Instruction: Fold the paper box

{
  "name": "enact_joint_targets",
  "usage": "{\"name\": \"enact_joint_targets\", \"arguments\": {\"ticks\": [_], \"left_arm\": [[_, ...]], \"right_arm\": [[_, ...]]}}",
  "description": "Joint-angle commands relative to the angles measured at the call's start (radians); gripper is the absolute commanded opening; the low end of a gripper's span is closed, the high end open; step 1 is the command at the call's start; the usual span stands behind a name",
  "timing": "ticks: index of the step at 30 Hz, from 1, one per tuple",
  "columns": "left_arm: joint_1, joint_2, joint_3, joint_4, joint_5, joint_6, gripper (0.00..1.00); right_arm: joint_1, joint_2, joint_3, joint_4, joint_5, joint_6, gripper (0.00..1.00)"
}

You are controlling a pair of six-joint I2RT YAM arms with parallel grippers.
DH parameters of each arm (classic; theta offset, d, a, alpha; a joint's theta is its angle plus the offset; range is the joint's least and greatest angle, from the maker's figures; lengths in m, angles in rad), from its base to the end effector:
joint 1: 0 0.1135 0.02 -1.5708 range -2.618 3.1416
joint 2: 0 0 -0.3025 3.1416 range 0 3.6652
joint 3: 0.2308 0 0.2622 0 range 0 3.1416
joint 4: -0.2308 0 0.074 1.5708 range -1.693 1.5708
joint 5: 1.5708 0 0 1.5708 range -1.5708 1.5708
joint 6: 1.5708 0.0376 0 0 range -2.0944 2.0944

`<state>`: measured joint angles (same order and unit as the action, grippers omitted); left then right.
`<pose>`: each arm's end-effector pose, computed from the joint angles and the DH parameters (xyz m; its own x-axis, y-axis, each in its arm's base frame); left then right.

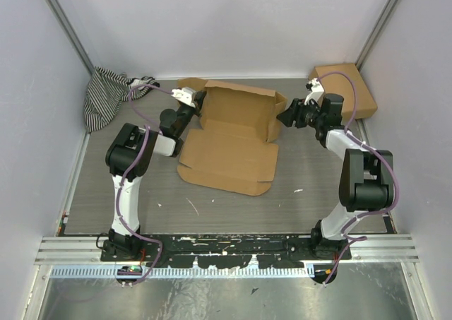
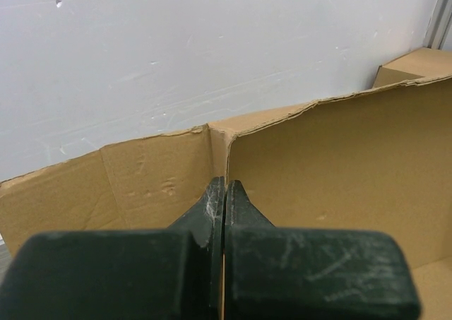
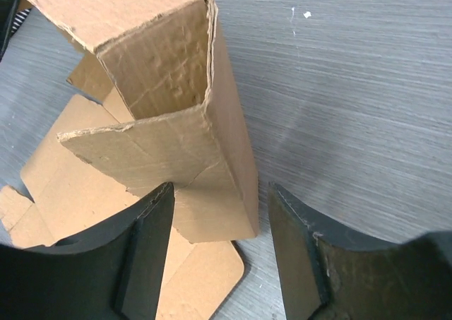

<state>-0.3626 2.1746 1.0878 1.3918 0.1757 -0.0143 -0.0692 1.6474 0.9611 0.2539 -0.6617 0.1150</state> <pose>0.4367 -0.1727 0.1978 0.2735 -0.1188 -0.9545 0.5091 0.8598 0.0388 0.3734 -0.0027 0.2563 -0.4729 0.1235 -0.8724 -0.4507 0.8169 0.3600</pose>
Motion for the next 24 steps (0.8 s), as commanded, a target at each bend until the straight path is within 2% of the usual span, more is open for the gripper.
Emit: {"name": "enact_joint_targets", "arguments": {"ticks": [1,7,14,24], "left_arm": [[0.005,-0.050,0.002,0.041,0.015,-0.007,0.00],[0.004,-0.053,-0.001,0.041,0.024,-0.007,0.00],[0.004,-0.058,-0.005,0.040,0.037,-0.017,0.00],[0.003,-0.067,-0.014,0.040,0.047,-0.027,0.00]], "right_arm": [[0.016,0.010,0.071,0.061,-0.075,-0.012,0.62],[0.070,-0.017,0.063,0.022,-0.019,-0.039,0.63],[0.151,-0.014,0.082,-0.022,0.156,-0.048,0.62],[0.210,0.026,0.108,0.025,0.362,0.000,0.60]]}}
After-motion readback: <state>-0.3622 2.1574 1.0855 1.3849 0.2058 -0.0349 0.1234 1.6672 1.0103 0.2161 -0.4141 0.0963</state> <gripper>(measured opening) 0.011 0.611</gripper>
